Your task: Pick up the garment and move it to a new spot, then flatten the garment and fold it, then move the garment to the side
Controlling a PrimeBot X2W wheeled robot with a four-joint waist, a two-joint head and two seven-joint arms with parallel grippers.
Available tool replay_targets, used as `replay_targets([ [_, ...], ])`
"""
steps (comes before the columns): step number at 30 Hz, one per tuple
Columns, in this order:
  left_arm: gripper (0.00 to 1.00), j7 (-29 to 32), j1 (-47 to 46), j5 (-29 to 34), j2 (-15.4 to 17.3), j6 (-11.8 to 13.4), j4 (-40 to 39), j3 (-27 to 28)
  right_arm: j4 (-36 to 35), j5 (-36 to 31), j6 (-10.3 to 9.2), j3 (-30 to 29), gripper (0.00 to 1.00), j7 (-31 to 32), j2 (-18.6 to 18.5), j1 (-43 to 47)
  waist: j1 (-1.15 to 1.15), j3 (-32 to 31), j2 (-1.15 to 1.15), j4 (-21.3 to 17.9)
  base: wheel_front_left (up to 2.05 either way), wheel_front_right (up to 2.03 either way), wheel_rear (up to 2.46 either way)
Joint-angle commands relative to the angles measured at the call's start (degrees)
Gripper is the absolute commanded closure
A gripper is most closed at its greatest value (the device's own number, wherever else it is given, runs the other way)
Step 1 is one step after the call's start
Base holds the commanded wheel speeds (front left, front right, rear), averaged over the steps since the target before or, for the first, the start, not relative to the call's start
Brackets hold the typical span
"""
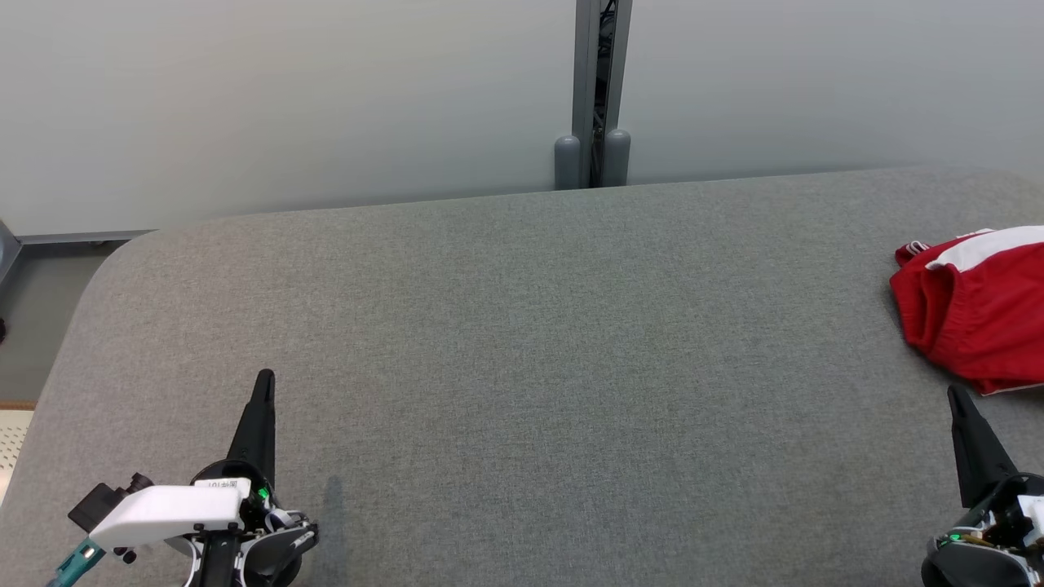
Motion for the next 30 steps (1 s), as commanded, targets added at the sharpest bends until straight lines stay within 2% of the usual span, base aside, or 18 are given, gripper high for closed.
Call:
replay_targets([
  [1, 1.0, 0.14, -0.99, 0.11, 0.26, -0.4, -0.11, 0.25, -0.22, 0.13, 0.02, -0.03, 1.0, 0.3, -0.53, -0.13, 0.0, 0.0, 0.0, 0.0, 0.0, 0.0, 0.0],
  [30, 1.0, 0.28, -0.99, 0.31, 0.11, -0.41, -0.1, 0.41, -0.22, 0.13, 0.02, -0.02, 1.0, 0.29, -0.53, -0.13, 0.0, 0.0, 0.0, 0.0, 0.0, 0.0, 0.0],
])
